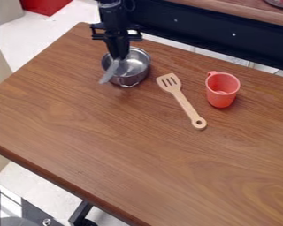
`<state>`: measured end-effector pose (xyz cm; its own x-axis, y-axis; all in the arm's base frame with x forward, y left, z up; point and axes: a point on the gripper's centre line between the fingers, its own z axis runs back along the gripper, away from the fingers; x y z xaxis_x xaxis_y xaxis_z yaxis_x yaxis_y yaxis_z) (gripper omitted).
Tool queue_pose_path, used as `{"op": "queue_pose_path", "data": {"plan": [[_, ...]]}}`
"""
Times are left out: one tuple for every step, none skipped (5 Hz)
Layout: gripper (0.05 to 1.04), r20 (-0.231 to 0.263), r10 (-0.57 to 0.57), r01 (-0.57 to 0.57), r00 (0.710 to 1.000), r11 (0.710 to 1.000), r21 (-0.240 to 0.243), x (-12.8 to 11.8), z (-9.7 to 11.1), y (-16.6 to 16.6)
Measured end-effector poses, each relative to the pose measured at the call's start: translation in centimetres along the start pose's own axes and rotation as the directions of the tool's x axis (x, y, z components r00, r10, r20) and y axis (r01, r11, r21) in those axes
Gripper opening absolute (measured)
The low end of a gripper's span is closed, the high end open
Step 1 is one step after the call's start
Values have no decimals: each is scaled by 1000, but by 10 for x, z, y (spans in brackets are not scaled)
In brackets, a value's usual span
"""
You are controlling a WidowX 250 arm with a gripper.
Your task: Put the silver knife into the silver pot
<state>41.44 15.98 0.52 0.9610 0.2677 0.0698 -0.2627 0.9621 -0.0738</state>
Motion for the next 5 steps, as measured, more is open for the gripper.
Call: {"op": "queue_pose_path", "data": {"plan": [[140,-10,11,-11,1000,1000,6,2,-12,0],[187,-14,16,-16,1000,1000,19,8,-13,1],[414,-34,20,-20,999,1000,18,7,-14,1],[708,-23,37,-38,999,999,-22,12,-7,-3],[967,-22,30,-31,999,999,-40,11,-8,-4]]}}
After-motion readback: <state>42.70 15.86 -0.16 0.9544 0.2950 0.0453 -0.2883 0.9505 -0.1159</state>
